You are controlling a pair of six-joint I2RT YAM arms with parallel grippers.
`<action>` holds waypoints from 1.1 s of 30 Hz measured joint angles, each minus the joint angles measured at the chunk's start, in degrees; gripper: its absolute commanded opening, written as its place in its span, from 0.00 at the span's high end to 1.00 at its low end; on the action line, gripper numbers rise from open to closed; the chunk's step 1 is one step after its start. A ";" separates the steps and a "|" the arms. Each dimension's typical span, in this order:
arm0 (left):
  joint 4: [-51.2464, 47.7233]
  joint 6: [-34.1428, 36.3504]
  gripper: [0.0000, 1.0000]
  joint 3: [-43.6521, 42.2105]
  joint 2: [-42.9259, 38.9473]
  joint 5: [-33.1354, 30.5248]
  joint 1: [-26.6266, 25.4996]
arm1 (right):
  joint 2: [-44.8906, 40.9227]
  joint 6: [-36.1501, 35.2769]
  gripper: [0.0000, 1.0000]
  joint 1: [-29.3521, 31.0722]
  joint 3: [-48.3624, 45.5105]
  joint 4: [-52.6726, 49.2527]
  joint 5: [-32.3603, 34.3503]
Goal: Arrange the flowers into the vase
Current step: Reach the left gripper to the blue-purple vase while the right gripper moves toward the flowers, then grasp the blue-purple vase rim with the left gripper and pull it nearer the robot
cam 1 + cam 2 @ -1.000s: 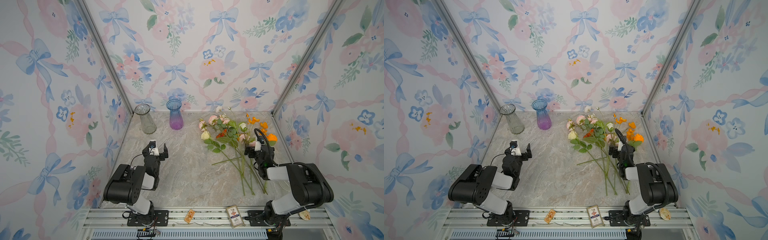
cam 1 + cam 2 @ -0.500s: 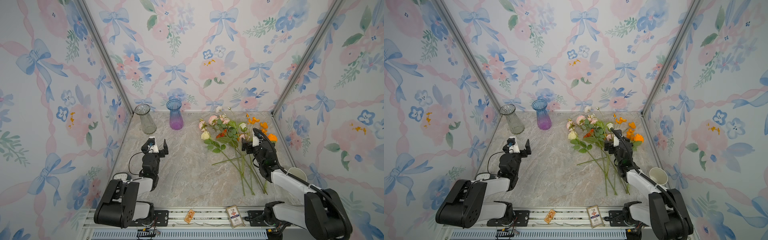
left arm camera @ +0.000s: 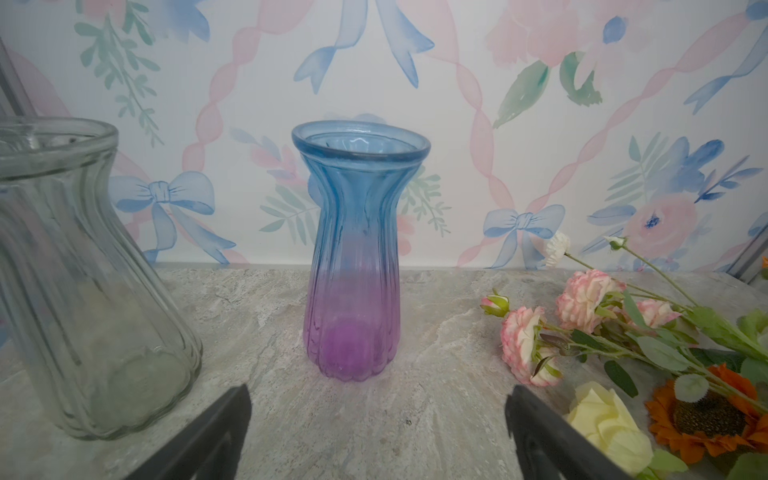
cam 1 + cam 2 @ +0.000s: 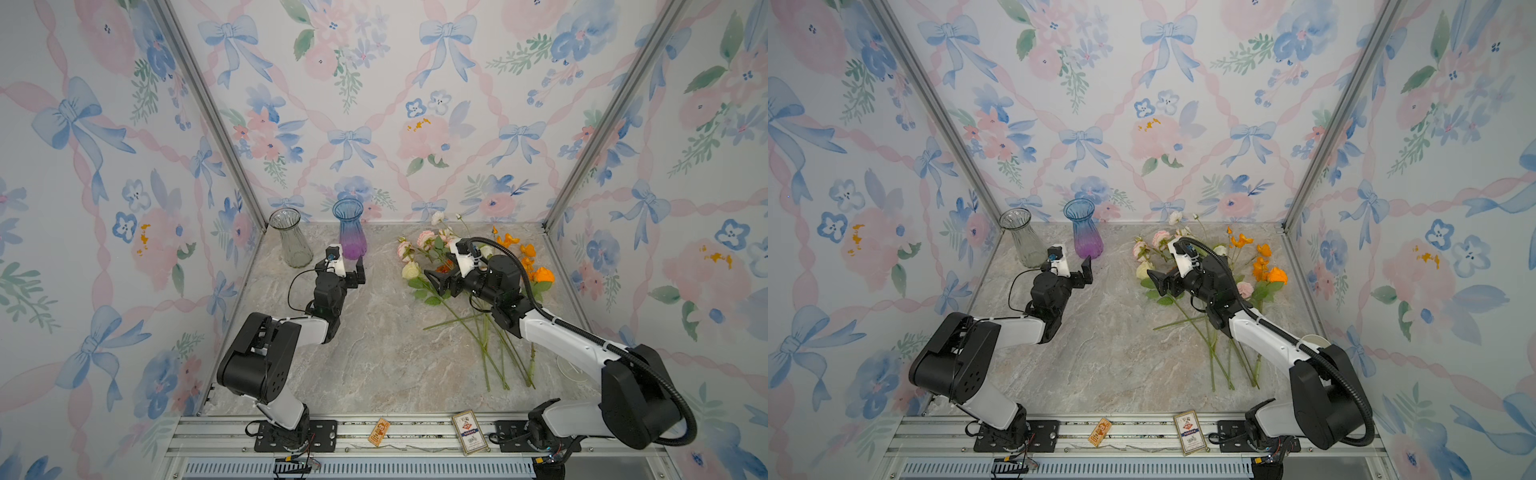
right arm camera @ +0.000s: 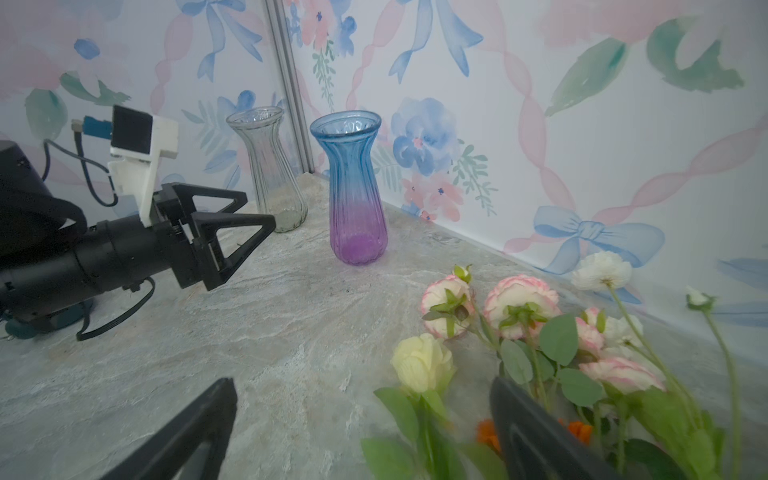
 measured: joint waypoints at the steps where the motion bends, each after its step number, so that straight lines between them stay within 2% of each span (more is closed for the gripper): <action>1: 1.73 0.46 0.02 0.59 1.60 0.11 0.00 | 0.96 0.00 0.03 0.57 -0.92 1.07 -0.68; 11: 12.74 2.38 0.02 14.73 19.23 2.08 1.05 | 4.92 -1.79 0.03 8.70 -6.19 13.53 -2.36; 20: 13.73 2.12 0.02 23.21 24.76 -0.55 1.84 | 16.39 0.07 0.03 9.64 -10.86 32.17 -2.75; 25: 12.50 1.90 0.02 27.56 26.73 -1.79 2.58 | 17.20 1.70 0.03 8.68 -10.86 35.71 -2.86; 33: 8.07 2.03 0.02 35.41 31.23 -2.60 3.30 | 16.13 1.66 0.03 9.07 -10.16 34.49 -1.36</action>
